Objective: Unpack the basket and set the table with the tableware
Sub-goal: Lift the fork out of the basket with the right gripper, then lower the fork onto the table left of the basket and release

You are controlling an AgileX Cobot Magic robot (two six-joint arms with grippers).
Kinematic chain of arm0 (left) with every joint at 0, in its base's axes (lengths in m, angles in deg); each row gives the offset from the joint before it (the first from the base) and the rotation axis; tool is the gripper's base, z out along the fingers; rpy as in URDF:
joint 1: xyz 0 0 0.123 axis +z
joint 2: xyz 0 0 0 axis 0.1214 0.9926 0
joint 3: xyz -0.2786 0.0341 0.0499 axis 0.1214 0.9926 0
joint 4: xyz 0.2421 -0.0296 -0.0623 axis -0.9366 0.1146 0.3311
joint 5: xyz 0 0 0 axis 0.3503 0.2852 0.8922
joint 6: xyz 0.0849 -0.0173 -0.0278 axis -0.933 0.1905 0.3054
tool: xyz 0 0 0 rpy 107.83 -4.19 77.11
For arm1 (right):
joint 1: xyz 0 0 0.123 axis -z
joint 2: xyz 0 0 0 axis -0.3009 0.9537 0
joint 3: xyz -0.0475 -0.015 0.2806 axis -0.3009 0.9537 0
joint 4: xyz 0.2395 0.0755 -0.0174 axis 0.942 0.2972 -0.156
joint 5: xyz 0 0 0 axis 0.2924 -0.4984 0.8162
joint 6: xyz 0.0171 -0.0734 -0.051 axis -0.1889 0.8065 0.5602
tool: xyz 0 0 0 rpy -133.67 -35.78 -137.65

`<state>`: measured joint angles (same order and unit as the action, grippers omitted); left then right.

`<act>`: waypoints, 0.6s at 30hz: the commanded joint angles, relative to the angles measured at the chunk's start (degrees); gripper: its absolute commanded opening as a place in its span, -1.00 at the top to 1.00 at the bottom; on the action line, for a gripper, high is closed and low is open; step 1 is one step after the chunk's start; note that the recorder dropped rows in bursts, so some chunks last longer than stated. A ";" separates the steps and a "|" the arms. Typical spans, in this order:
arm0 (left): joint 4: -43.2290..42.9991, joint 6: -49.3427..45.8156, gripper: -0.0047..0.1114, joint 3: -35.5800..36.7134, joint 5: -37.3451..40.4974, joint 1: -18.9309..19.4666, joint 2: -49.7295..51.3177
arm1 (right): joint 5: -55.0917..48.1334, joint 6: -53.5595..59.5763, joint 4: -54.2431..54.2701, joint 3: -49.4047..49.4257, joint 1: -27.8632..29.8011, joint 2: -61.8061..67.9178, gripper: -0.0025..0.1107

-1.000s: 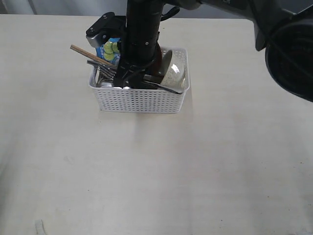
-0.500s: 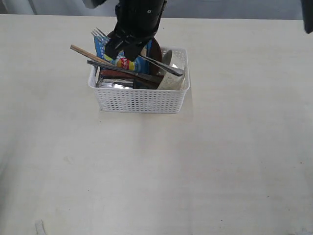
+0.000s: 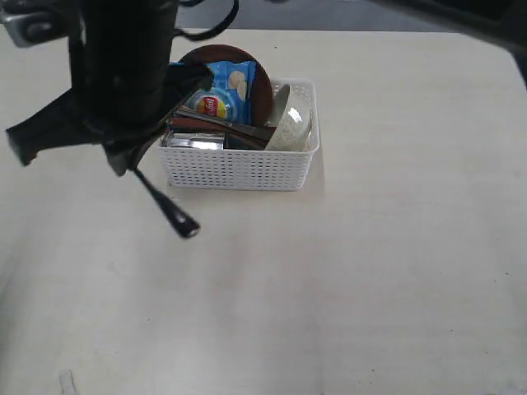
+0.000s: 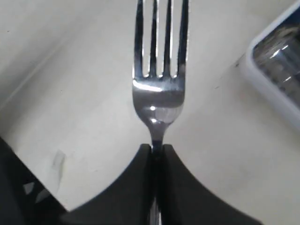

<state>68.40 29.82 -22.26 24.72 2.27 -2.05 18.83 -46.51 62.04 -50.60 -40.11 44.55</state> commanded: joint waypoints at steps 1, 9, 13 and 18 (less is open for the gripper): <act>-0.58 -0.22 0.92 0.22 -0.49 0.17 -0.24 | 5.27 -13.37 -0.66 3.63 -4.13 -0.60 0.96; -0.58 -0.22 0.92 0.22 -0.49 0.17 -0.24 | 20.57 -34.69 -4.57 9.09 -7.56 3.51 0.96; -0.58 -0.22 0.92 0.22 -0.49 0.17 -0.24 | 19.27 -40.03 -8.48 8.98 -6.31 6.25 0.96; -0.58 -0.22 0.92 0.22 -0.49 0.17 -0.24 | 19.88 -49.08 -15.85 8.98 -6.23 7.45 0.96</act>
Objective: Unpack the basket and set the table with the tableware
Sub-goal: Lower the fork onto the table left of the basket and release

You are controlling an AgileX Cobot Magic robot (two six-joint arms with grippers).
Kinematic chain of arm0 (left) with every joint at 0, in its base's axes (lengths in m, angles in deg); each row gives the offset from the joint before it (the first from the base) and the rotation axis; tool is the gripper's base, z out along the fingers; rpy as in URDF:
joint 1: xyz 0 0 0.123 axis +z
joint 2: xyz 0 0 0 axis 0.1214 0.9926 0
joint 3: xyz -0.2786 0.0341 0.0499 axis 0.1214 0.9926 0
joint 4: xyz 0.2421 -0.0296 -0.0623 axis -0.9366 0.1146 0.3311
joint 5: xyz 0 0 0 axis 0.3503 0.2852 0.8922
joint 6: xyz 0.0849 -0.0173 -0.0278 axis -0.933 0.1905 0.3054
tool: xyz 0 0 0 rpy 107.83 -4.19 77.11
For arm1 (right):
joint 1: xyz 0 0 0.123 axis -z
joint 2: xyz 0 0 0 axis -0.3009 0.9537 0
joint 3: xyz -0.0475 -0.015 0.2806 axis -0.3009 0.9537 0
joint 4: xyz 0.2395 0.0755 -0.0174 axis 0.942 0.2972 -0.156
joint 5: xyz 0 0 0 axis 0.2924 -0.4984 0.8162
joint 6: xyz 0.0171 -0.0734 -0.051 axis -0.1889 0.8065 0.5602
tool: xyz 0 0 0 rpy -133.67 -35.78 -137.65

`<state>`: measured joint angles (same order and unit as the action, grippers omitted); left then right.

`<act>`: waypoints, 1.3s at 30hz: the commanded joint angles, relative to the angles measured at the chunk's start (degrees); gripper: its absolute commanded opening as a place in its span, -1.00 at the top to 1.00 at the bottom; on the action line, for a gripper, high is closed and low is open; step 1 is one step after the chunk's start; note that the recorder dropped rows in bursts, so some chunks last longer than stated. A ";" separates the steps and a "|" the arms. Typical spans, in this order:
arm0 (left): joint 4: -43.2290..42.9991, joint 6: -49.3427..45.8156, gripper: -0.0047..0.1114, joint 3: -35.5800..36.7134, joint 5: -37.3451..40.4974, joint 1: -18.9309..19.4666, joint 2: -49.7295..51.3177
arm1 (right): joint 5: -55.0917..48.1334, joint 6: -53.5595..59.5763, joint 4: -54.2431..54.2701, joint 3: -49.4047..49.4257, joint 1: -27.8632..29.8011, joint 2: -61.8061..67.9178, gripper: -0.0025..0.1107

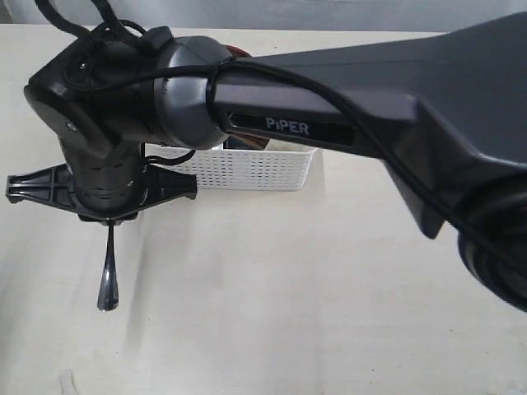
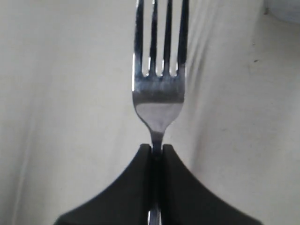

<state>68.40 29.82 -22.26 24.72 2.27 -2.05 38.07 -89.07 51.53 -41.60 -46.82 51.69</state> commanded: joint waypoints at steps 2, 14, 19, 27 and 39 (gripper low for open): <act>-0.58 -0.22 0.92 0.22 -0.49 0.17 -0.24 | 0.76 -8.11 -5.95 -0.02 0.90 0.93 0.96; -0.58 -0.22 0.92 0.22 -0.49 0.17 -0.24 | 3.33 -7.18 -3.09 -0.02 2.25 6.98 0.96; -0.58 -0.22 0.92 0.22 -0.49 0.17 -0.24 | 6.89 -8.34 -2.95 -0.02 3.14 7.13 0.96; -0.58 -0.22 0.92 0.22 -0.49 0.17 -0.24 | 7.06 -9.61 -5.59 -0.02 4.28 7.48 0.96; -0.58 -0.22 0.92 0.22 -0.49 0.17 -0.24 | 7.84 -7.30 -5.58 -0.12 4.28 8.25 0.19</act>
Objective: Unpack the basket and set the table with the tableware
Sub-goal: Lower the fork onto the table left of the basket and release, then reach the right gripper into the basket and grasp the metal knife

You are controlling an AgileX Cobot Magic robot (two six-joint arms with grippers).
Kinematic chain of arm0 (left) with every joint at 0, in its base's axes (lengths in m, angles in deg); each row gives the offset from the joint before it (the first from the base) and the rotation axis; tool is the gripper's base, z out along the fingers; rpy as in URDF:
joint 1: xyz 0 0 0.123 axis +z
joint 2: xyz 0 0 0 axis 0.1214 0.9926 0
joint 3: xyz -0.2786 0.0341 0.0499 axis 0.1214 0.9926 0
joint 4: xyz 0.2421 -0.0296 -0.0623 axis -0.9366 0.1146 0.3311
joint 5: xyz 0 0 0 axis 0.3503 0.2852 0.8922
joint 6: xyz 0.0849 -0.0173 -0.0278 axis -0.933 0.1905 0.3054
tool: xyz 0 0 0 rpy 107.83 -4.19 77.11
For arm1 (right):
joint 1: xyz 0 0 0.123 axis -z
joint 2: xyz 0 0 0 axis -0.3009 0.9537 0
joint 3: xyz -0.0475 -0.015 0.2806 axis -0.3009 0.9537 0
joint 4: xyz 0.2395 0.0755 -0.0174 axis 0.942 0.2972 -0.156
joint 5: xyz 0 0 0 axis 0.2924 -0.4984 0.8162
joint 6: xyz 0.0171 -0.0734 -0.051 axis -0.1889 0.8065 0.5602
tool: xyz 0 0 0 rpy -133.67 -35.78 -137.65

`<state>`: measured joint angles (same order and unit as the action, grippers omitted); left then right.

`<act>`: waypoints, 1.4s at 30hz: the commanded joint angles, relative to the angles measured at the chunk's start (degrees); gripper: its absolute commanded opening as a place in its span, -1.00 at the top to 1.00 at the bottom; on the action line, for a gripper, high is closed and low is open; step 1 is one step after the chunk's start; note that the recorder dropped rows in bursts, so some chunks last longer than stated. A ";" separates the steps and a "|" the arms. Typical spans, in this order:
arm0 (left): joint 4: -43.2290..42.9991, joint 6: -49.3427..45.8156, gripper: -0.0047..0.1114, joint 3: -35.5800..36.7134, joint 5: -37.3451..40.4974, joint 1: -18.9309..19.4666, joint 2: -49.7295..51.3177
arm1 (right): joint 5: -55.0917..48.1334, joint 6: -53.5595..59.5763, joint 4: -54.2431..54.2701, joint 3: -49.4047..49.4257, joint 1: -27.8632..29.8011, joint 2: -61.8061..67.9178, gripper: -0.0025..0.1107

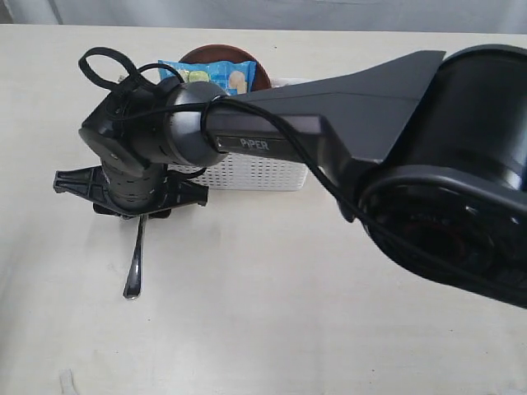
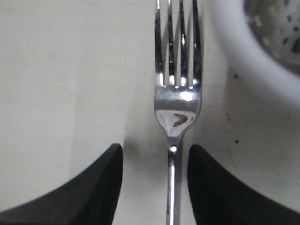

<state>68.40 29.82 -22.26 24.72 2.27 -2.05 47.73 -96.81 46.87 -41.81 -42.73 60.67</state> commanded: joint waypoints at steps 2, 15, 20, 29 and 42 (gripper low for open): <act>-0.58 -0.22 0.92 0.22 -0.49 0.17 -0.24 | -3.96 1.40 -1.35 0.10 0.20 -2.50 0.19; -0.58 -0.22 0.92 0.22 -0.49 0.17 -0.24 | -20.26 33.65 -4.71 0.10 0.20 -21.30 0.68; -0.58 -0.22 0.92 0.22 -0.49 0.17 -0.24 | -25.49 40.40 -14.92 0.10 2.12 -25.67 0.96; -0.58 -0.22 0.92 0.22 -0.49 0.17 -0.24 | -21.75 64.76 -1.18 0.10 14.34 -24.41 0.96; -0.58 -0.22 0.92 0.22 -0.49 0.17 -0.24 | -14.43 84.17 5.19 0.10 19.71 -16.53 0.39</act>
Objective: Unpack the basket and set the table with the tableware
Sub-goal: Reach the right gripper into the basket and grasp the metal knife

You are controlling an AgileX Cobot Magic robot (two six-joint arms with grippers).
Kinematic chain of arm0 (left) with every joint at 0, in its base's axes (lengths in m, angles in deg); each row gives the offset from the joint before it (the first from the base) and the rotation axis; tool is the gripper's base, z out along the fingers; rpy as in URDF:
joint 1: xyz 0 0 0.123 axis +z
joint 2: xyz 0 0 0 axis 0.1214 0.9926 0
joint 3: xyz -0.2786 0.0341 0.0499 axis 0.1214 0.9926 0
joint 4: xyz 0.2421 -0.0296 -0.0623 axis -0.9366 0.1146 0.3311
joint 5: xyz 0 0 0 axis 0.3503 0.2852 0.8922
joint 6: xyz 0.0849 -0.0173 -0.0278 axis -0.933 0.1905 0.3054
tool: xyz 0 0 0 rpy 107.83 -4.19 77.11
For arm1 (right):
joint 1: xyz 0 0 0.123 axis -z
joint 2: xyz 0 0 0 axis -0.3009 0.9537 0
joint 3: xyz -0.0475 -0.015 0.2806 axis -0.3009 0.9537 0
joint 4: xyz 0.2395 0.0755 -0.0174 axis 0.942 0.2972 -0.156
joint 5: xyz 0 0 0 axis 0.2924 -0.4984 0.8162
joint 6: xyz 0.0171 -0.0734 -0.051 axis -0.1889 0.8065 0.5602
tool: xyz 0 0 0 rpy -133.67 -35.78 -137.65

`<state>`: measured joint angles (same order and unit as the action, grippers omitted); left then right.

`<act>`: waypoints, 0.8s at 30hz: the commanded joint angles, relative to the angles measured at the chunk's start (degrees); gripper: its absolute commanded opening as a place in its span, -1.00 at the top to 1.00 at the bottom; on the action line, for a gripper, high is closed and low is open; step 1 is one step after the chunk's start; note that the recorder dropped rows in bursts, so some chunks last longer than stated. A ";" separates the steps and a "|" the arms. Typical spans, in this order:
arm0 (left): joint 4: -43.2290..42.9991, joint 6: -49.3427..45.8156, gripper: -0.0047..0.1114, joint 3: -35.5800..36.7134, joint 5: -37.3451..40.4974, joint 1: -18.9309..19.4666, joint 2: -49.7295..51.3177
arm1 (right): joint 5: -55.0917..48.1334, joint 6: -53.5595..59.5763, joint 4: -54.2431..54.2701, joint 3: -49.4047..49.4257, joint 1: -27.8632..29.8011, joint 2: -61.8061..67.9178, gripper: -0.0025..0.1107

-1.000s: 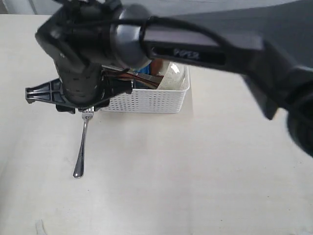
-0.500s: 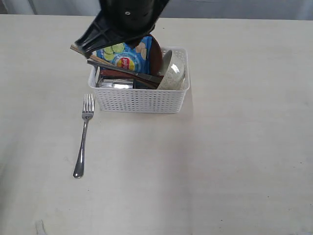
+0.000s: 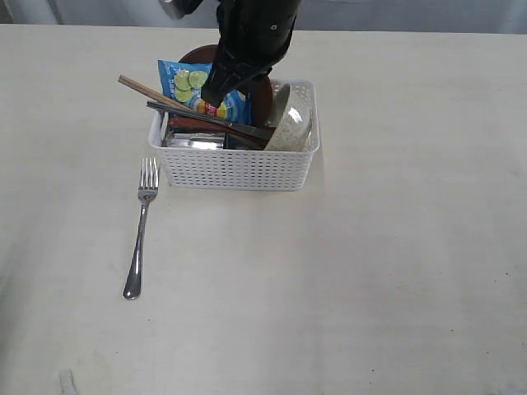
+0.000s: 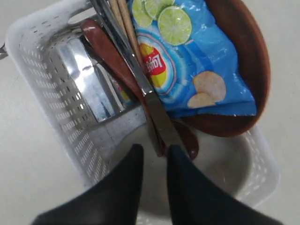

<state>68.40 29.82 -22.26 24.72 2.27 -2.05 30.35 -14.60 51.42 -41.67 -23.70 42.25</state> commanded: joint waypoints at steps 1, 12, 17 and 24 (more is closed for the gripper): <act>-0.58 -0.22 0.92 0.22 -0.49 0.17 -0.24 | 3.89 2.45 0.64 -0.04 0.67 2.31 0.35; -0.58 -0.22 0.92 0.22 -0.49 0.17 -0.24 | 7.61 9.44 0.40 -0.33 0.67 6.16 0.34; -0.58 -0.22 0.92 0.22 -0.49 0.17 -0.24 | 9.76 11.90 1.46 -0.32 0.46 7.18 0.31; -0.58 -0.22 0.92 0.22 -0.49 0.17 -0.24 | 10.79 12.36 1.46 -0.46 0.46 9.56 0.14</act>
<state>68.40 29.82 -22.26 24.72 2.27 -2.05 40.17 -3.10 52.41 -41.67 -23.49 51.44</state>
